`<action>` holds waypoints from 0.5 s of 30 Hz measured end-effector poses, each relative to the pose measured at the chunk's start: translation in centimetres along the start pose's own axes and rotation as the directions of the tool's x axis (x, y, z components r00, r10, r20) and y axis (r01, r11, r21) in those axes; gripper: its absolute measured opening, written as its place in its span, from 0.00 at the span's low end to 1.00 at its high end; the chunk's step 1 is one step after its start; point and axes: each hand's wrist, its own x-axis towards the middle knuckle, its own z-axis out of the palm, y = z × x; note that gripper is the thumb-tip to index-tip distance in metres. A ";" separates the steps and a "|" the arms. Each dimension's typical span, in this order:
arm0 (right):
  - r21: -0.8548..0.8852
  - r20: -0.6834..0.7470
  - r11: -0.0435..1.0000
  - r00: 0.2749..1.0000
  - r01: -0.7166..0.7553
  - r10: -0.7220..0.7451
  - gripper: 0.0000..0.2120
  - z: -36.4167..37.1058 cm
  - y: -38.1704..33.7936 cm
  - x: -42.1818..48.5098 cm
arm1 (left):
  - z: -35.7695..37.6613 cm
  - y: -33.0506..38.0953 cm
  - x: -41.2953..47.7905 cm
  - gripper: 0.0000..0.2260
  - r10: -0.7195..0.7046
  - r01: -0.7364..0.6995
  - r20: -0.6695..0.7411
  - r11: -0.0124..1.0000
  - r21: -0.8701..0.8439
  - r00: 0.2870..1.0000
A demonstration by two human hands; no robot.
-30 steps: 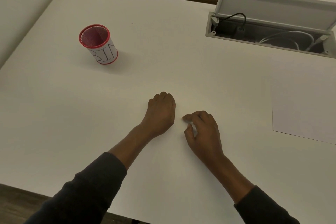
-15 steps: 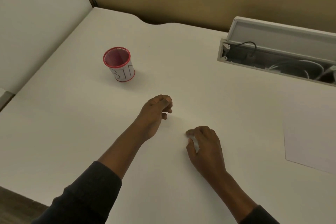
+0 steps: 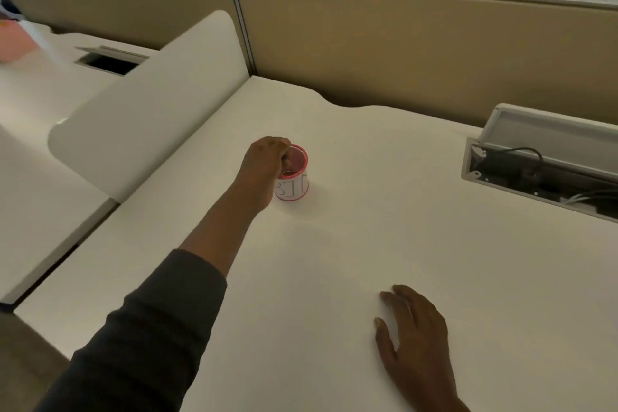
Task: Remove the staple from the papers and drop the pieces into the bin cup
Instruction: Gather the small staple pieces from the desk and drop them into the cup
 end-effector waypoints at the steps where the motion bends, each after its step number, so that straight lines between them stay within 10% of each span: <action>1: -0.005 -0.007 1.000 1.000 0.002 -0.002 0.21 0.1 0.1 0.0 | -0.3 0.2 1.1 0.07 0.051 -0.049 -0.010 0.986 0.161 0.999; 6: -0.008 -0.030 1.000 1.000 0.003 -0.003 0.23 0.5 0.1 0.1 | -0.2 0.0 4.8 0.10 0.172 -0.198 0.119 0.574 0.795 0.978; 15: 0.001 -0.022 1.000 1.000 -0.004 0.004 0.22 0.5 0.0 0.1 | 0.7 -0.3 7.3 0.12 0.141 -0.337 0.316 0.167 0.927 0.938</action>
